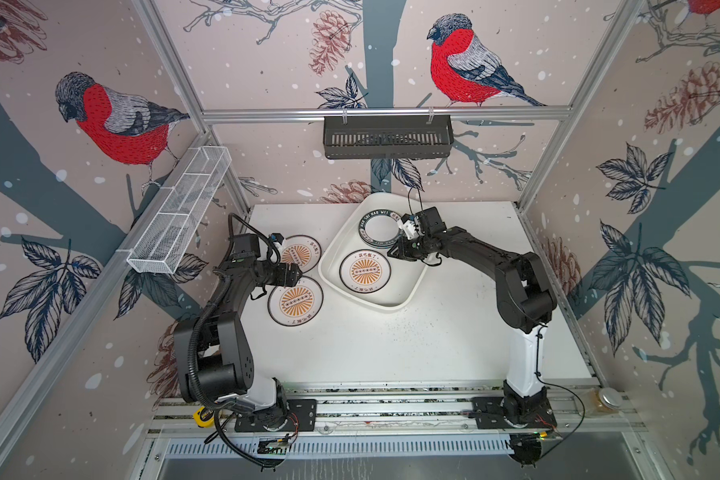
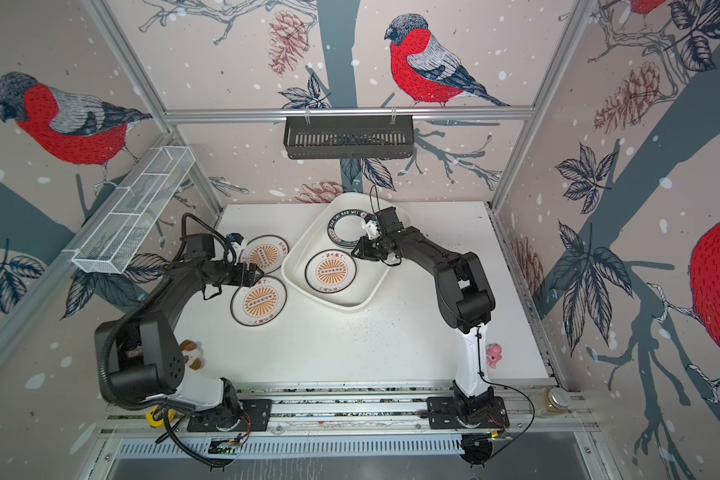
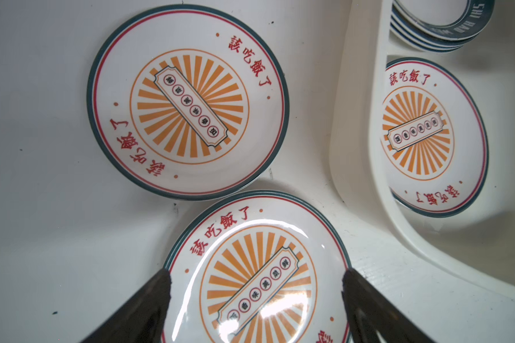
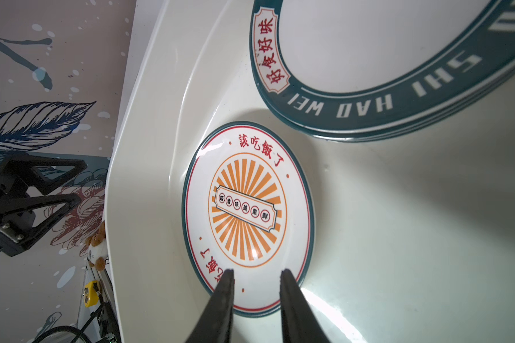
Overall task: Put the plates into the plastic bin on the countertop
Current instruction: 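Move the left gripper to the nearest orange-sunburst plate and lower onto its rim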
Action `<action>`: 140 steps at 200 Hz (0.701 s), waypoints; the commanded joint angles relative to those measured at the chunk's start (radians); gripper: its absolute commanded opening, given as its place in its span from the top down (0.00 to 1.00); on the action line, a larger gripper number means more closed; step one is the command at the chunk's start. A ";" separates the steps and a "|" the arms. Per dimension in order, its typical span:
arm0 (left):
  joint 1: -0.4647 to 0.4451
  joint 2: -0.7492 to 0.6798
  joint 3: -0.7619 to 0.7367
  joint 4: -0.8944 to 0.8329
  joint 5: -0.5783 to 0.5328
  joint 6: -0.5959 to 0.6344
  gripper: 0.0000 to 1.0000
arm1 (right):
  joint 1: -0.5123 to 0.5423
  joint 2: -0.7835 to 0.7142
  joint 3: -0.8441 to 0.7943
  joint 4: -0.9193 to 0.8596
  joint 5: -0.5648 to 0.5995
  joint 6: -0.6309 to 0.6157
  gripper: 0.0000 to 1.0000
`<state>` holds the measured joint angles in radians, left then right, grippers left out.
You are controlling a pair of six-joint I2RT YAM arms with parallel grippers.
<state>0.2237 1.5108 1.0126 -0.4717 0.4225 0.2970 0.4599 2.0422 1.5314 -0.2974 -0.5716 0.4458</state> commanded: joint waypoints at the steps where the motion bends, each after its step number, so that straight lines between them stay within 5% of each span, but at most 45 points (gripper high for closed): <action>1: 0.027 0.023 0.004 -0.026 0.033 0.084 0.12 | 0.003 -0.030 -0.023 0.041 0.010 0.006 0.71; 83: 0.197 0.204 0.050 -0.099 0.131 0.236 0.24 | 0.001 -0.106 -0.137 0.126 0.008 0.048 0.71; 140: 0.212 0.281 0.070 -0.131 0.139 0.305 0.30 | -0.003 -0.129 -0.171 0.147 0.010 0.059 0.71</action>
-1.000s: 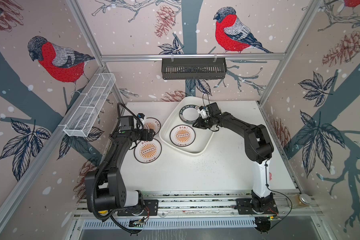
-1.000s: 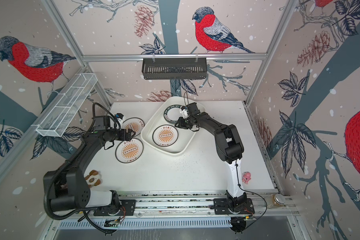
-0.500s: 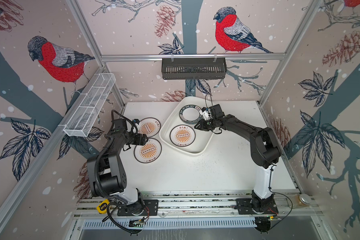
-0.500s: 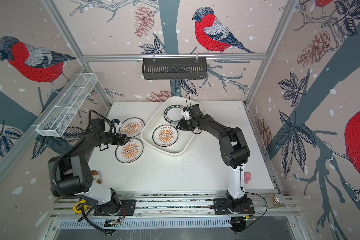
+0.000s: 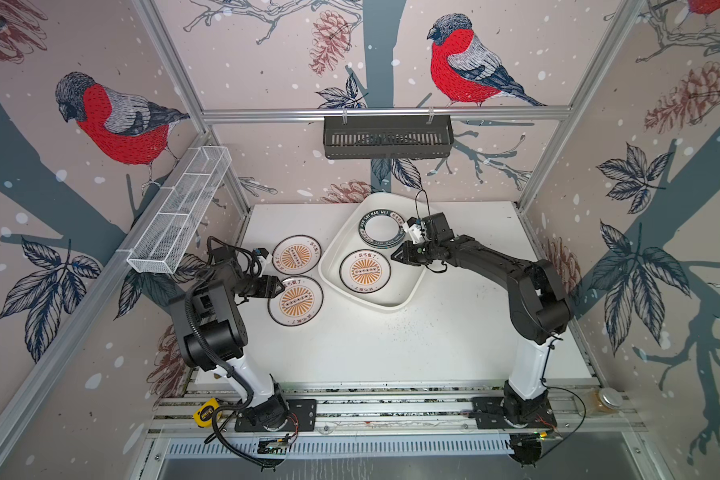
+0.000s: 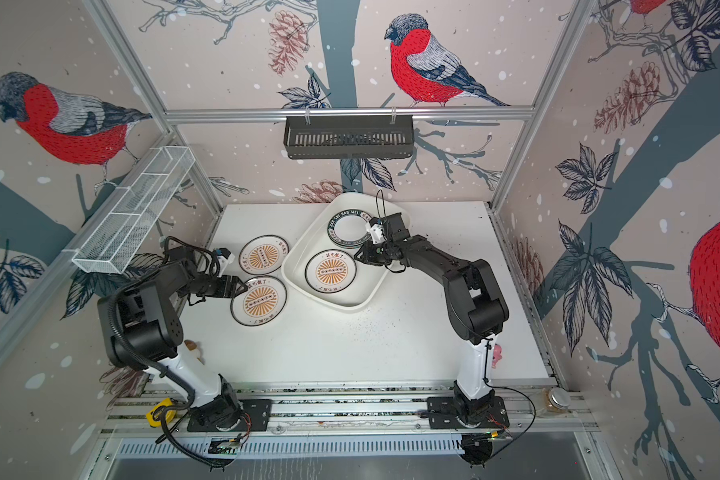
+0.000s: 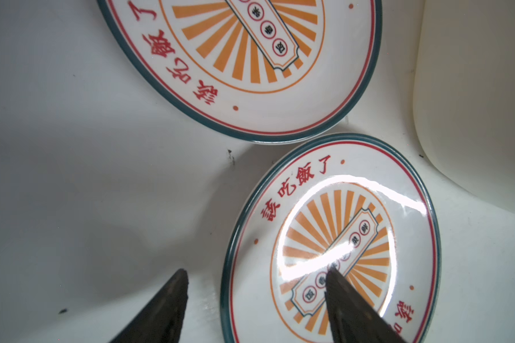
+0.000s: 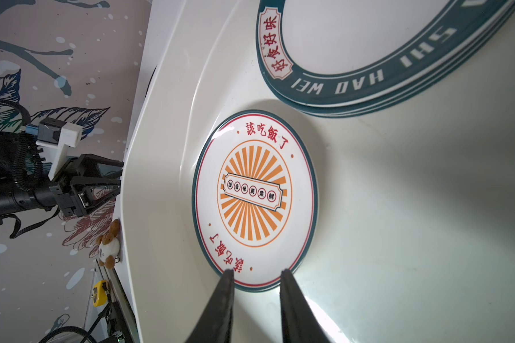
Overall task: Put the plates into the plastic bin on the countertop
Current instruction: 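Move the left gripper to the nearest orange-sunburst plate and lower onto its rim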
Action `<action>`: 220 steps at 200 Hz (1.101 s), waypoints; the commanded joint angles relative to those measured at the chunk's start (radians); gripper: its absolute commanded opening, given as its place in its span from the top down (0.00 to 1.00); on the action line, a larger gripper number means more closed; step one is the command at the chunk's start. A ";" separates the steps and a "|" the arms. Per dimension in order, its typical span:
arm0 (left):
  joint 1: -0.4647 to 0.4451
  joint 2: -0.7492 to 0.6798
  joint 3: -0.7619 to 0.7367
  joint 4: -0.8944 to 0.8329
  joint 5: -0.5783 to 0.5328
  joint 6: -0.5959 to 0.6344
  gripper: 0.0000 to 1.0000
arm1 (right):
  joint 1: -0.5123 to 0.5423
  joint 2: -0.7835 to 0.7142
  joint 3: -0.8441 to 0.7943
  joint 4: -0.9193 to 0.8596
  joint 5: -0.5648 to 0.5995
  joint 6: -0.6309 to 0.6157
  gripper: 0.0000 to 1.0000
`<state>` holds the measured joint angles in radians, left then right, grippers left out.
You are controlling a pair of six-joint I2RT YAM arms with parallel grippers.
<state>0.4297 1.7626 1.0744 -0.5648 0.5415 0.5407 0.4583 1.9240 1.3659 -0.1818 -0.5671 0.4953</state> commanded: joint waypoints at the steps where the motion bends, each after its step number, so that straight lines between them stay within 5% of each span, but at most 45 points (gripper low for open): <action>1: 0.006 0.032 0.009 -0.037 0.019 0.062 0.30 | -0.001 -0.011 -0.005 0.032 0.005 0.009 0.71; 220: 0.050 0.220 0.047 -0.144 0.101 0.235 0.46 | -0.007 -0.007 -0.010 0.054 -0.009 0.038 0.72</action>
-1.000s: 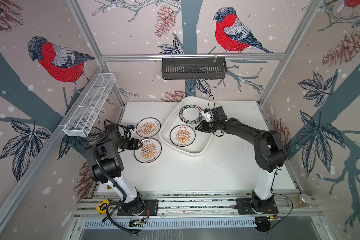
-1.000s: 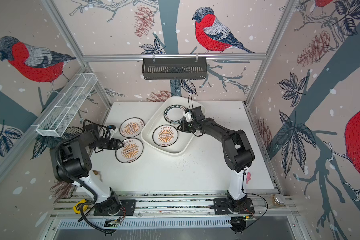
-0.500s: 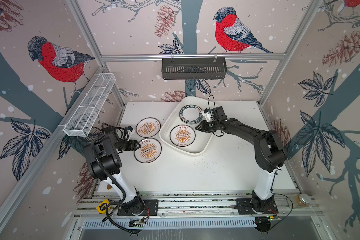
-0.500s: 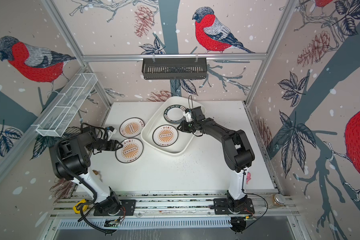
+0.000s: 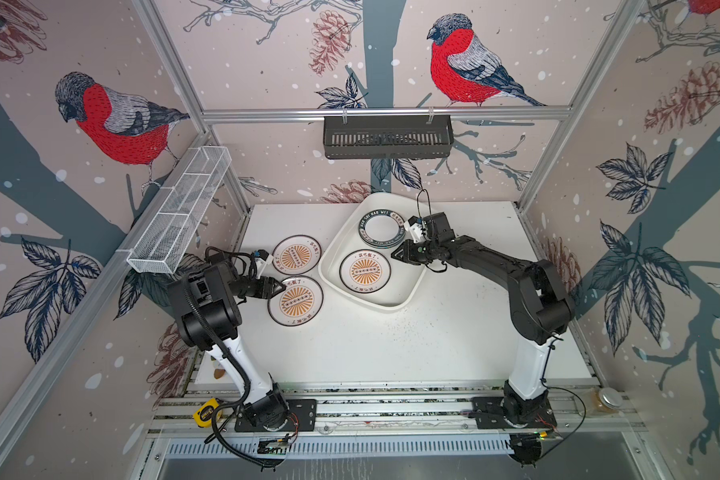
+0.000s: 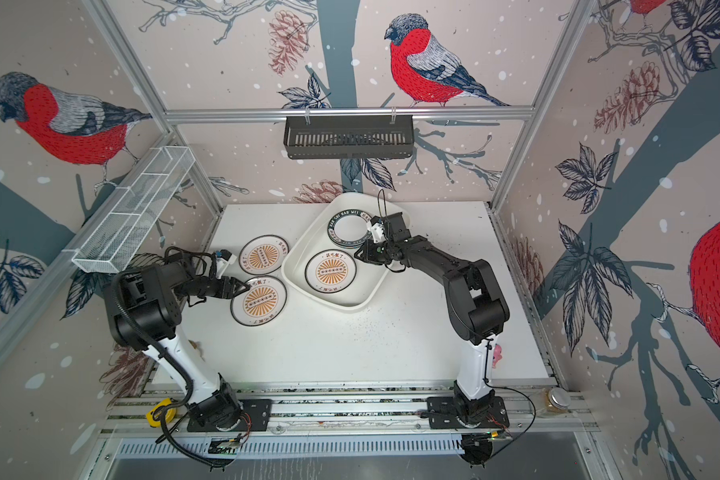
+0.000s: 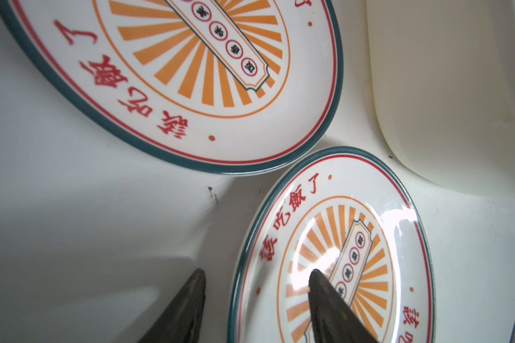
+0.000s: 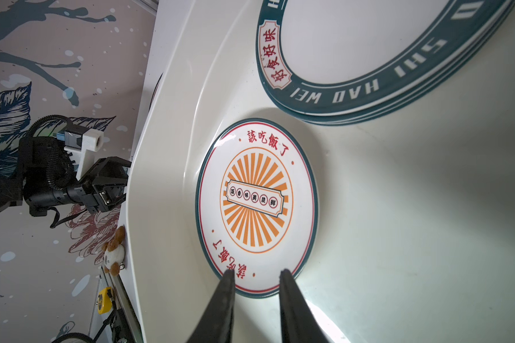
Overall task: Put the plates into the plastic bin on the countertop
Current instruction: 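Move the left gripper to the nearest orange-sunburst plate and lower onto its rim, then grip the plate rim and tilt it upright with the left gripper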
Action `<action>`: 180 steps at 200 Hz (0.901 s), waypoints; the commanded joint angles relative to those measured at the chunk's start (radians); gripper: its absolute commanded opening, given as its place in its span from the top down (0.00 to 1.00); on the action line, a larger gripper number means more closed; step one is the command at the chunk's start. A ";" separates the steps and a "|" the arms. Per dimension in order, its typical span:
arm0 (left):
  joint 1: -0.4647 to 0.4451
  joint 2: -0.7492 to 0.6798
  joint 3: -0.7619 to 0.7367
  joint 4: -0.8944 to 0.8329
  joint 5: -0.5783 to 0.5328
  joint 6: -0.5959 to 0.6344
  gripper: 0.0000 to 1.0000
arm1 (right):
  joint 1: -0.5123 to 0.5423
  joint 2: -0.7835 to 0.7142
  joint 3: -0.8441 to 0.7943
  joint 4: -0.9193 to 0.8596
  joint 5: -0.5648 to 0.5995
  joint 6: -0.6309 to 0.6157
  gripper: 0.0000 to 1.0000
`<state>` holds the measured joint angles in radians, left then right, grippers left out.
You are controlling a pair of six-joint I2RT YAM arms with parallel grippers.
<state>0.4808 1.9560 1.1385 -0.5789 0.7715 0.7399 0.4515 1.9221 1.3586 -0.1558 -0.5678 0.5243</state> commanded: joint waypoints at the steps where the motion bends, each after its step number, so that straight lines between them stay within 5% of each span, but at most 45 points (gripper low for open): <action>1: 0.000 0.026 -0.018 -0.130 -0.129 0.037 0.46 | 0.000 -0.005 -0.003 0.028 -0.008 0.009 0.72; 119: 0.000 0.021 -0.060 -0.207 -0.105 0.142 0.63 | -0.002 0.007 -0.009 0.058 -0.033 0.026 0.72; 180: -0.001 0.045 -0.060 -0.243 -0.117 0.184 0.62 | -0.004 0.008 -0.010 0.065 -0.037 0.034 0.73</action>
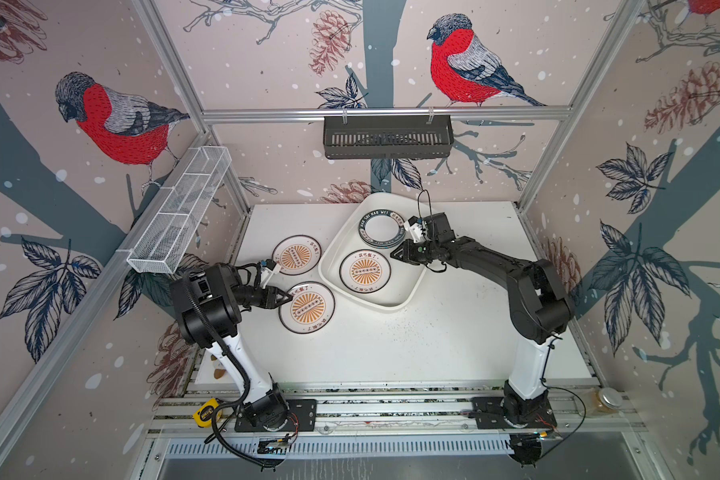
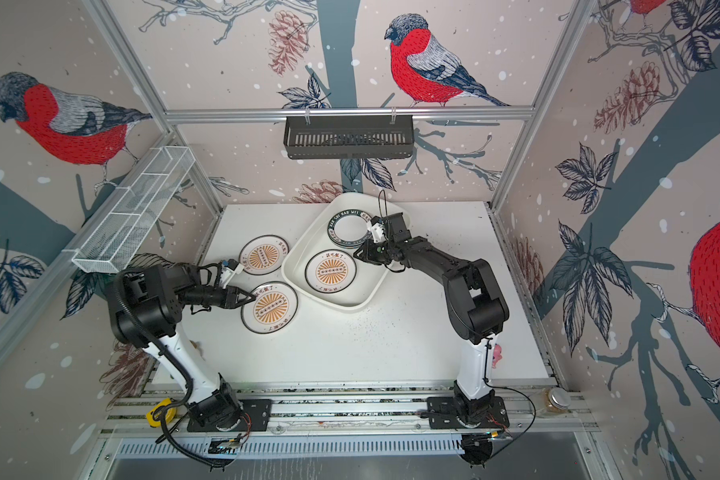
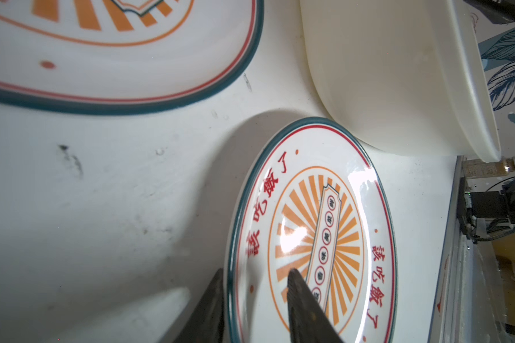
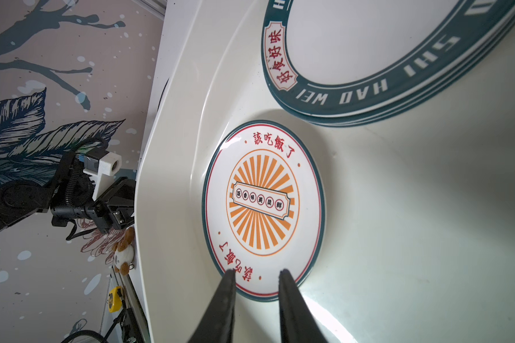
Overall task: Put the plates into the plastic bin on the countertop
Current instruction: 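Grip the plate rim and tilt it upright with the left gripper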
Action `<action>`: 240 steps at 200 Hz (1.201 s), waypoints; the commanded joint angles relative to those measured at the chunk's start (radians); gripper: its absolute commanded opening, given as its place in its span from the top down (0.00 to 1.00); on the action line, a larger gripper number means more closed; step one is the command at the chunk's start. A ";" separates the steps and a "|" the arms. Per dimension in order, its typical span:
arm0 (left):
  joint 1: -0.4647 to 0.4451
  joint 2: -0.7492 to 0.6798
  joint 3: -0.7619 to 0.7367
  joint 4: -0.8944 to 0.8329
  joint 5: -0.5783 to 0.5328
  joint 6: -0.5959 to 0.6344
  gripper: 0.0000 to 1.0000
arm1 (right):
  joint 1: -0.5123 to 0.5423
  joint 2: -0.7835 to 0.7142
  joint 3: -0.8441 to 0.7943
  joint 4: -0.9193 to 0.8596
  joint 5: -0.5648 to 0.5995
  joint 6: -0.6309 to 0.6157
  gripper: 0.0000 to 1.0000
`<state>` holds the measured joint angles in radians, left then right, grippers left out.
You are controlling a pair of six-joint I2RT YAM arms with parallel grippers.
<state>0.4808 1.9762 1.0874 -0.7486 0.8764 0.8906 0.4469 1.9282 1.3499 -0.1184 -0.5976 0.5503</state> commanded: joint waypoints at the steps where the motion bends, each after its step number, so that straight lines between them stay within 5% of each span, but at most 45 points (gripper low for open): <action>1: -0.001 0.026 -0.009 -0.073 -0.222 0.034 0.62 | 0.001 0.002 -0.001 0.028 -0.008 0.009 0.73; 70: -0.003 0.056 0.016 -0.097 -0.236 0.044 0.63 | -0.001 0.000 -0.002 0.040 -0.011 0.019 0.73; 240: -0.004 -0.041 0.047 -0.194 -0.191 0.050 0.94 | -0.015 0.004 0.004 0.065 -0.041 0.031 0.74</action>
<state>0.4755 1.9499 1.1133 -0.9157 0.7303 0.9051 0.4335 1.9297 1.3476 -0.0944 -0.6197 0.5732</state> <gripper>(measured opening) 0.121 0.263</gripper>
